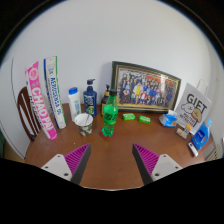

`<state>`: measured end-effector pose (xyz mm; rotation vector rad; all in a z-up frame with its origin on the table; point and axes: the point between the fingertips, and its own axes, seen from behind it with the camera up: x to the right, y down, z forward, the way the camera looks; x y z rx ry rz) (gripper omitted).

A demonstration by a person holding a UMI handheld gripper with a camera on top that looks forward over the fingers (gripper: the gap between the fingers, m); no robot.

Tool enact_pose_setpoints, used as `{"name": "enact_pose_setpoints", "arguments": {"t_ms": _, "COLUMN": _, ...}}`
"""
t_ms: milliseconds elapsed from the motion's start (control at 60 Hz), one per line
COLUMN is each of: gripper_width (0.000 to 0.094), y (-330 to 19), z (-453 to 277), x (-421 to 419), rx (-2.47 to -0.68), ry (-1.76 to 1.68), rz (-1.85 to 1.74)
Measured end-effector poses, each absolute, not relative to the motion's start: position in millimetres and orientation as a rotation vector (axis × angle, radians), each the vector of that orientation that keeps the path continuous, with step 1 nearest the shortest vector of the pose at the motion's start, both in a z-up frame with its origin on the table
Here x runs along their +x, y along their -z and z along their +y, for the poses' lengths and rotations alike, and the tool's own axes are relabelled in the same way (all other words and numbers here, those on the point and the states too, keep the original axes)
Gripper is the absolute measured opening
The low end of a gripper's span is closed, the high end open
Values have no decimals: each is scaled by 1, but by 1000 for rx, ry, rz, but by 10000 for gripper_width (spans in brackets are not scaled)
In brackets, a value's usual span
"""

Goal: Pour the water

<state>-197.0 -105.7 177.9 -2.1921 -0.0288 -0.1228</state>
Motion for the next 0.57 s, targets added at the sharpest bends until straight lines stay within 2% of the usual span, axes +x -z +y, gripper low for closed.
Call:
{"name": "enact_pose_setpoints", "arguments": {"t_ms": 300, "gripper_width": 852, "y": -216, "z": -232, "x": -179, "rx": -2187, "ry": 167, "rz": 23}}
{"name": "enact_pose_setpoints", "arguments": {"t_ms": 567, "gripper_width": 853, "y": -214, "z": -276, "x": -145, "rx": -2193, "ry": 231, "rz": -10}}
